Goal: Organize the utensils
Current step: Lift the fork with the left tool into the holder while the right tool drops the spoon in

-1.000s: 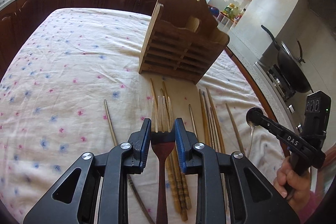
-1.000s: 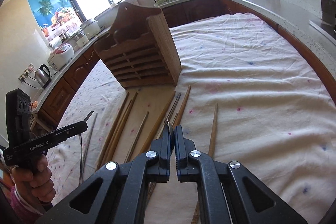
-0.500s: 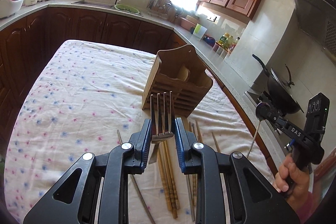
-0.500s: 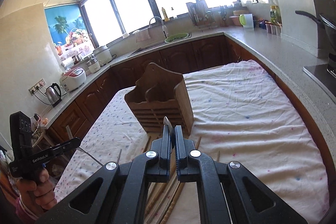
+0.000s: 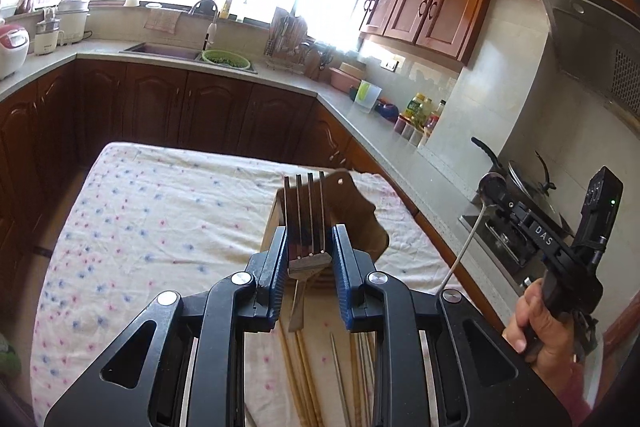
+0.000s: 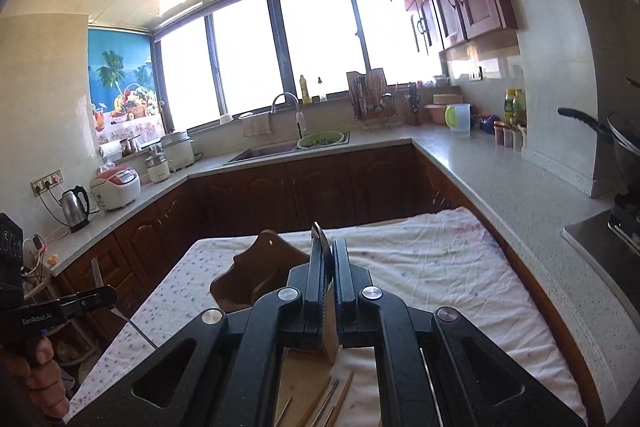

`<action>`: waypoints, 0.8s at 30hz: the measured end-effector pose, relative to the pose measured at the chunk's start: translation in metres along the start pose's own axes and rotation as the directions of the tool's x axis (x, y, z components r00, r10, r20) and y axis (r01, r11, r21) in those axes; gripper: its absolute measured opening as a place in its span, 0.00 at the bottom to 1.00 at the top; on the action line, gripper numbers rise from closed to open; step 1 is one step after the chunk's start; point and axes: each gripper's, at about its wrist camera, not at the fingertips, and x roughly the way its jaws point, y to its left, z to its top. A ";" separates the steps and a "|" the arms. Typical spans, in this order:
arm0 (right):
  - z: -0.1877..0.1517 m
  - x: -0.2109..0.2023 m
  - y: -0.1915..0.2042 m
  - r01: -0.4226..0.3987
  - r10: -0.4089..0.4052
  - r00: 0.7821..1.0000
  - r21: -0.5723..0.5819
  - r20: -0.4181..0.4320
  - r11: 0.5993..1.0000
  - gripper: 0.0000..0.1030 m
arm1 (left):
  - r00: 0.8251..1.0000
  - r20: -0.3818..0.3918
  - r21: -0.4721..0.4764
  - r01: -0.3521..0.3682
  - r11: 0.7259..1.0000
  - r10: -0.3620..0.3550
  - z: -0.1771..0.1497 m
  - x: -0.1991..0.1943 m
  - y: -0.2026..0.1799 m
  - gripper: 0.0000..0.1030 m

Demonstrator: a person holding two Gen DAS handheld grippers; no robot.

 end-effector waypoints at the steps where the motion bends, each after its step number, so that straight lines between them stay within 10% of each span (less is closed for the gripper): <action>1: 0.006 0.004 0.002 0.009 -0.009 1.000 -0.009 0.021 1.000 0.03 | 1.000 0.013 0.003 0.001 1.000 -0.001 0.009 0.002 -0.001 0.19; 12: 0.046 0.065 0.031 0.163 -0.131 0.967 -0.132 0.219 0.978 0.03 | 0.996 0.085 -0.031 -0.032 0.999 0.035 0.069 0.074 0.006 0.19; 24: -0.026 0.124 0.036 0.166 -0.147 0.984 -0.223 0.098 0.961 0.03 | 0.997 -0.043 -0.090 -0.061 0.994 0.058 0.021 0.148 0.027 0.19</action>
